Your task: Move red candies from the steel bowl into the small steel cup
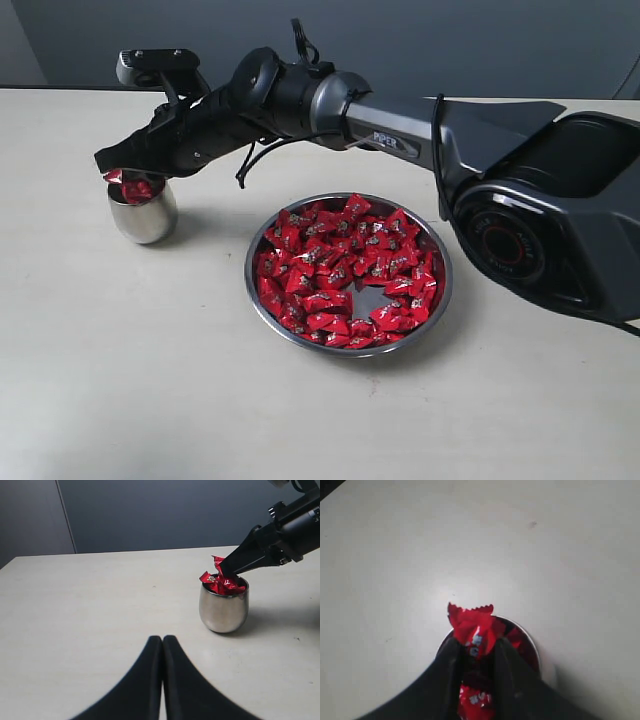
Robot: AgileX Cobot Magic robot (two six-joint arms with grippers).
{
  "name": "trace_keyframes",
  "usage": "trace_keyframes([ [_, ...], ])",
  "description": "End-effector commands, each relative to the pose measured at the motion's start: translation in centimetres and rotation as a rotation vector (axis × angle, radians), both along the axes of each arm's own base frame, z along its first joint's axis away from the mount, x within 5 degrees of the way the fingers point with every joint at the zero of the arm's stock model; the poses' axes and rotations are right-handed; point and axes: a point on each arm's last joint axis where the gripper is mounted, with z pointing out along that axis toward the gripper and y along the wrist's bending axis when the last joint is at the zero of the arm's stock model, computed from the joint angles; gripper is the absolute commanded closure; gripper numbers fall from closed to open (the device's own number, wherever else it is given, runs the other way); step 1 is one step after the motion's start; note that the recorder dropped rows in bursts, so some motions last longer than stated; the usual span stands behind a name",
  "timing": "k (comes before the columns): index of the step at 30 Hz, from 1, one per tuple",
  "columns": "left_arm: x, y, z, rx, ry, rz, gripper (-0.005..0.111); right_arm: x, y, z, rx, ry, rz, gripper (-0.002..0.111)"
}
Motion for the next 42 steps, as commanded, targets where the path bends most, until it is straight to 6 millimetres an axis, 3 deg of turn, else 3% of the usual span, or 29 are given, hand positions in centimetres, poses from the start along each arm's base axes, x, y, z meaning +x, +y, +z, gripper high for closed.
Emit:
trace_keyframes([
  [1,-0.02,0.0,-0.11,-0.003,-0.001,0.001,0.106,0.13,-0.05,0.18,-0.002,-0.014,0.001,0.077],
  [3,-0.02,0.0,-0.11,-0.003,-0.001,0.001,0.106,0.13,-0.05,0.18,-0.002,-0.014,0.001,0.069],
  [8,-0.02,0.0,-0.11,-0.003,-0.001,0.001,0.106,0.14,-0.05,0.18,-0.001,-0.015,-0.001,0.073],
  [31,-0.02,0.0,-0.11,-0.003,-0.001,0.001,0.106,0.28,-0.21,0.01,-0.037,-0.062,0.016,0.072],
  [36,-0.02,0.0,-0.11,-0.003,-0.001,0.001,0.106,0.28,-0.21,0.01,-0.037,-0.062,0.016,0.056],
  [42,-0.02,0.0,-0.11,-0.003,-0.001,0.001,0.106,0.27,-0.22,0.0,-0.037,-0.061,0.017,0.056],
])
